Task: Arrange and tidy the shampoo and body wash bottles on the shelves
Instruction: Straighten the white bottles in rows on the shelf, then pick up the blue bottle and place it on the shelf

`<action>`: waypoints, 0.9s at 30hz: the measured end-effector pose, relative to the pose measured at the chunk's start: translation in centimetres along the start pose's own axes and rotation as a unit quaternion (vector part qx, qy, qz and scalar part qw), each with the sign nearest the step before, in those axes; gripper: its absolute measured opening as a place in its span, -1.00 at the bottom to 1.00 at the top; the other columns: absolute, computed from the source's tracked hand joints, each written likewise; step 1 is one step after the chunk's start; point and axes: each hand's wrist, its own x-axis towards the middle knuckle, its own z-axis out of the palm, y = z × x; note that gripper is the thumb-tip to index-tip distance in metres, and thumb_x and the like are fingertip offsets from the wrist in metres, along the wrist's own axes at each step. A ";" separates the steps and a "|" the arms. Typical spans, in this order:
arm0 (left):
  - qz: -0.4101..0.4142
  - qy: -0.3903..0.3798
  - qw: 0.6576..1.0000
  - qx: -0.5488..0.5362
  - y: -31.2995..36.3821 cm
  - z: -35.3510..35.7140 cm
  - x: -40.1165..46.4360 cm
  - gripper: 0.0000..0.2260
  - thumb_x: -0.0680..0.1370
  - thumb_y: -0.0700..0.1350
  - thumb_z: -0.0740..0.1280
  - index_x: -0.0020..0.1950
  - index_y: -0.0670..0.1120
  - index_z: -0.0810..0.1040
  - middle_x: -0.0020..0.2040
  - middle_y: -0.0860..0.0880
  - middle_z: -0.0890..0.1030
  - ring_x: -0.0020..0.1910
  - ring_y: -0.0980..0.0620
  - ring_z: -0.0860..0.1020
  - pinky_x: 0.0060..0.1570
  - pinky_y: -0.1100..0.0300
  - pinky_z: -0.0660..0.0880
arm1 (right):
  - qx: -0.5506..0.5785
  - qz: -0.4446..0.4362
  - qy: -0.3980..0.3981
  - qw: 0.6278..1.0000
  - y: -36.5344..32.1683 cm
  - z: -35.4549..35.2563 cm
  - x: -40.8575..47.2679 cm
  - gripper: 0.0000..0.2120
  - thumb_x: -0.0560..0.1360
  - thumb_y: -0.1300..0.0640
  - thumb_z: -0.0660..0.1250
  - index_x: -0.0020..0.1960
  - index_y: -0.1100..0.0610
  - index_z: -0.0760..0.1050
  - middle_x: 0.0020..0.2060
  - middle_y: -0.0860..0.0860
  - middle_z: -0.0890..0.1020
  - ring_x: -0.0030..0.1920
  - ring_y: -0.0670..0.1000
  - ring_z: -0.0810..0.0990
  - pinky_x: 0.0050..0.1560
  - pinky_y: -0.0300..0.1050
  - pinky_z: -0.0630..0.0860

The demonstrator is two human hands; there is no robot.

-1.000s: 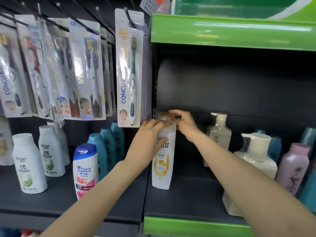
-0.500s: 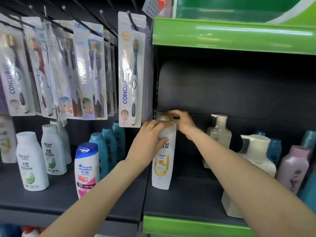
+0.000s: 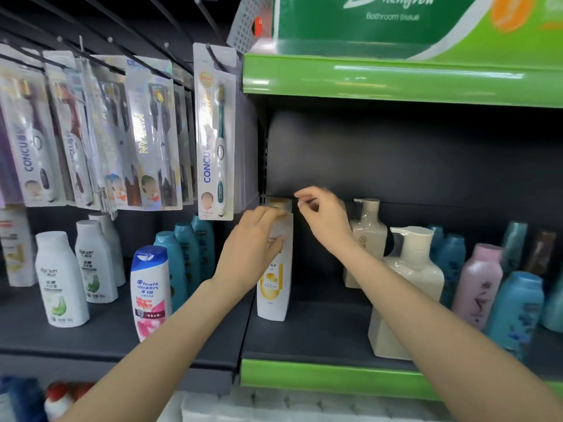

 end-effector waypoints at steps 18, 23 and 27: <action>-0.227 0.099 0.967 -0.057 -12.1 -8.9 -11.3 -0.66 0.50 -0.16 0.36 0.25 -0.08 0.44 0.15 -0.04 0.50 0.09 0.07 0.46 0.08 0.22 0.38 | 0.103 0.063 -0.197 0.973 -9.5 12.2 -9.5 -0.69 0.55 0.21 0.29 0.29 0.15 0.46 0.08 0.03 0.58 -0.02 -0.09 0.50 -0.11 -0.42 0.36; -0.217 -0.047 0.963 -0.154 -16.1 -9.8 -11.5 -0.54 0.49 -0.14 0.39 0.35 -0.11 0.35 0.12 0.01 0.49 0.05 0.11 0.49 -0.04 0.43 0.38 | 0.134 0.139 -0.183 0.964 -10.9 16.7 -10.2 -0.70 0.53 0.20 0.32 0.26 0.16 0.46 0.10 0.01 0.60 0.02 -0.09 0.55 -0.16 -0.43 0.44; -0.189 -0.130 0.952 -0.201 -17.4 -9.8 -12.0 -0.57 0.50 -0.15 0.38 0.34 -0.08 0.36 -0.02 0.01 0.55 -0.17 0.19 0.52 -0.22 0.60 0.38 | 0.190 0.190 -0.150 0.952 -11.7 18.5 -11.2 -0.82 0.53 0.20 0.33 0.13 0.09 0.48 -0.02 -0.04 0.63 -0.01 -0.08 0.61 -0.11 -0.30 0.54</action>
